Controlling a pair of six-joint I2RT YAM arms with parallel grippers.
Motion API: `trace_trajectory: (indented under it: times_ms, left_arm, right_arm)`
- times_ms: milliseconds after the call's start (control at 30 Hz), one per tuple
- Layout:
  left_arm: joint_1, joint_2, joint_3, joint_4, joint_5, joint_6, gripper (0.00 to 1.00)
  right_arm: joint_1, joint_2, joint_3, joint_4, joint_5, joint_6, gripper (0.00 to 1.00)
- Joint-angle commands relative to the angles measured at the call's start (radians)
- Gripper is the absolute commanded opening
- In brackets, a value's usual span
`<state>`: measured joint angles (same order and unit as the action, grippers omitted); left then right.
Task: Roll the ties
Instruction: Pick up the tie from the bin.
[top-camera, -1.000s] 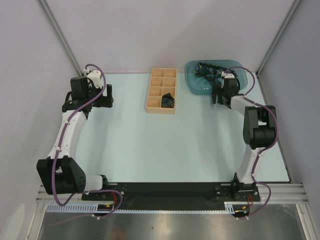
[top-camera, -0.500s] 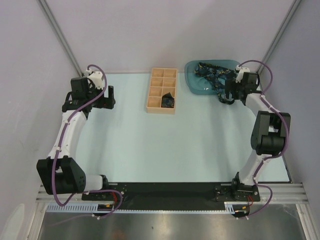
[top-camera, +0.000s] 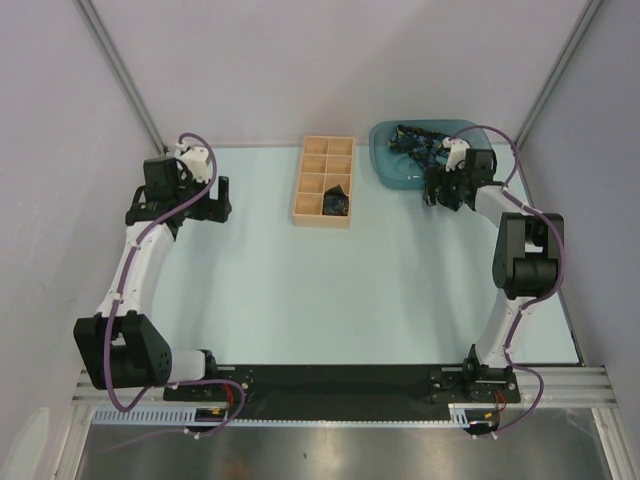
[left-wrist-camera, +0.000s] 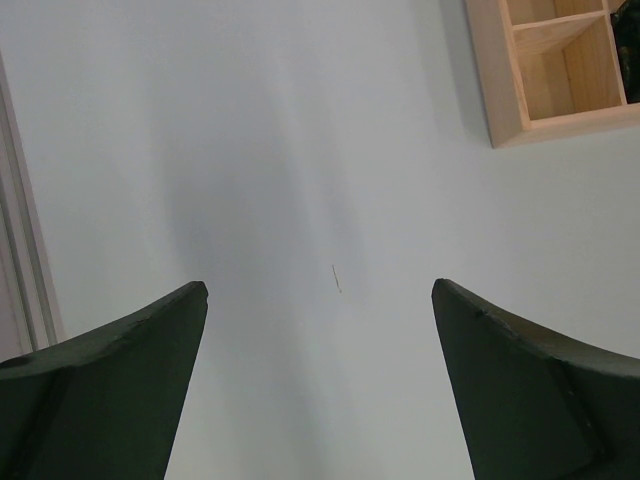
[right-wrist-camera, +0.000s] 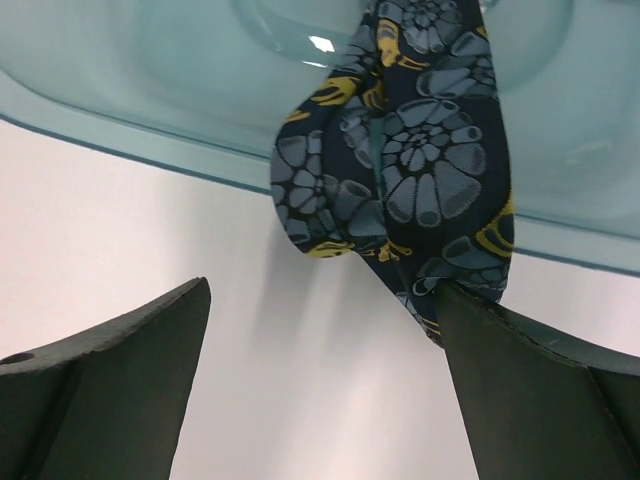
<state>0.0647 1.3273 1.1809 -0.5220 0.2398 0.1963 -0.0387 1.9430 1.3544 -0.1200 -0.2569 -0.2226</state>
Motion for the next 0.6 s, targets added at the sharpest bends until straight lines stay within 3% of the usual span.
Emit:
trace_trajectory:
  times_ms: [0,200,367,467,567]
  left_arm:
    - [-0.002,-0.031,-0.009,0.01,0.019,0.025,0.99]
    - [0.0,-0.017,0.003,0.01,0.027,0.02,0.99]
    - [0.0,-0.017,0.025,-0.003,0.041,0.012,0.99]
    - [-0.002,-0.03,0.023,-0.004,0.059,0.005,0.99]
    - [0.0,-0.028,0.02,-0.003,0.061,0.005,0.99]
  right_arm:
    - [0.022,0.017,0.04,0.06,-0.019,0.003,1.0]
    - [0.036,0.069,0.054,0.149,0.178,0.083,1.0]
    - [0.036,0.093,0.084,0.141,0.242,0.12,0.97]
    - [0.036,0.08,0.078,0.138,0.255,0.137,0.84]
    - [0.036,0.056,0.08,0.088,0.255,0.158,0.63]
